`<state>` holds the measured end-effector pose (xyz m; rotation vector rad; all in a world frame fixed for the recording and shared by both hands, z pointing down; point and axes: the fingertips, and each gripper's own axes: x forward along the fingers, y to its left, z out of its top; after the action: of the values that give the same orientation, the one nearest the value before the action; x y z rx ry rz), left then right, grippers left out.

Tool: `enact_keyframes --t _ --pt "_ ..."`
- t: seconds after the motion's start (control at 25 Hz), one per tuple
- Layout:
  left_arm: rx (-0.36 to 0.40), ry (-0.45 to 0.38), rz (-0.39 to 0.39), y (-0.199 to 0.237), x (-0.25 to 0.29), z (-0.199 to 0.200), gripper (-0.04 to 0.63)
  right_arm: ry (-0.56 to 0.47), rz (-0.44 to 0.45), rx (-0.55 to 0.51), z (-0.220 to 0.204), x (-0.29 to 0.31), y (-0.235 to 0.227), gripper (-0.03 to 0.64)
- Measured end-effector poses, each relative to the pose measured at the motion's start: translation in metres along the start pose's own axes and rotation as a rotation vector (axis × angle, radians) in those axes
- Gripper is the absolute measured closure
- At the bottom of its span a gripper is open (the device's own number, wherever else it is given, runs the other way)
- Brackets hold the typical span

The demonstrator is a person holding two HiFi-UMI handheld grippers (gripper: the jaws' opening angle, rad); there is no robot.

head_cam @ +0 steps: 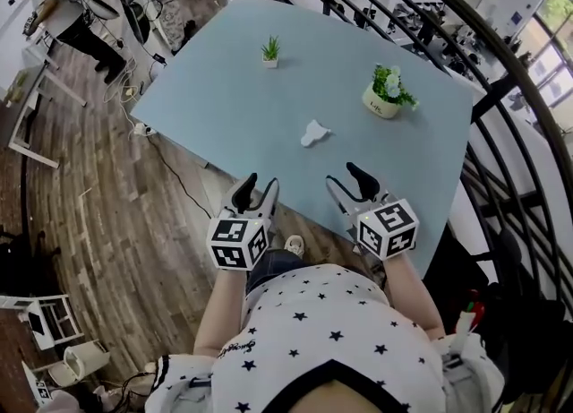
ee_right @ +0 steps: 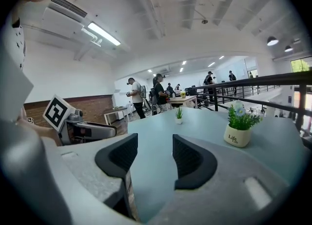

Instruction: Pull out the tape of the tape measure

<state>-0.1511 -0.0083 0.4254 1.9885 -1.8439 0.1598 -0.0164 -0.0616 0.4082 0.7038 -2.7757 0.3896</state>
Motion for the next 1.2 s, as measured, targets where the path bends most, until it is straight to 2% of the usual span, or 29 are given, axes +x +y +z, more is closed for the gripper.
enact_keyframes --t 0.24,0.56,0.8,1.2 --pt "0.008 0.016 -0.047 0.032 0.032 0.011 0.419 0.011 -0.031 0.009 0.007 0.038 -0.012 0.390" --pt "0.017 0.050 -0.106 0.054 0.068 0.016 0.413 0.006 -0.089 0.034 0.013 0.068 -0.028 0.374" --pt "0.024 0.075 -0.154 0.056 0.096 0.016 0.413 0.009 -0.102 0.088 0.005 0.085 -0.041 0.374" --pt "0.073 0.148 -0.222 0.049 0.140 0.007 0.413 0.028 -0.142 0.115 -0.006 0.084 -0.062 0.374"
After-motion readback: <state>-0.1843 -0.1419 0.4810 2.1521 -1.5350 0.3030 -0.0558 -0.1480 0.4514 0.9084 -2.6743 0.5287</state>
